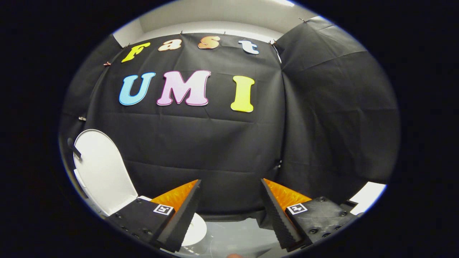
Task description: Open the toilet lid.
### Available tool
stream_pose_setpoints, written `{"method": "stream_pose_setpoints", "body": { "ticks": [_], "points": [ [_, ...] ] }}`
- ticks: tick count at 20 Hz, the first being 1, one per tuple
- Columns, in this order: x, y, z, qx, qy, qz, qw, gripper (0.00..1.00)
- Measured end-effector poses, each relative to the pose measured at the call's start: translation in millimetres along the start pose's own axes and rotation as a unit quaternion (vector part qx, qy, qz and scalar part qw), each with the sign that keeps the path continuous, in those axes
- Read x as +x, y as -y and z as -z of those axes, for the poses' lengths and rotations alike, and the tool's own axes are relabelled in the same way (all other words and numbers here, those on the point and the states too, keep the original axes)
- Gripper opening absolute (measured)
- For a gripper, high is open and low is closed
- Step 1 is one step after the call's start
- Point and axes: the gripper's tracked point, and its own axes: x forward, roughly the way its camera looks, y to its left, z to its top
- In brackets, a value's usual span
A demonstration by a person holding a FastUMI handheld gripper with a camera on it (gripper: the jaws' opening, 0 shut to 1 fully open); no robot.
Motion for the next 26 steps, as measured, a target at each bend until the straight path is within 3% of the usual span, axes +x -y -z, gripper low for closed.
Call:
{"method": "stream_pose_setpoints", "body": {
  "ticks": [2, 26],
  "points": [
    [0.0, 2.3, -6.5, -0.013, 0.021, 0.005, 1.0, 0.99],
    [-9.4, -13.4, 2.4, -0.011, -0.003, -0.041, 0.999, 0.99]
  ]
}}
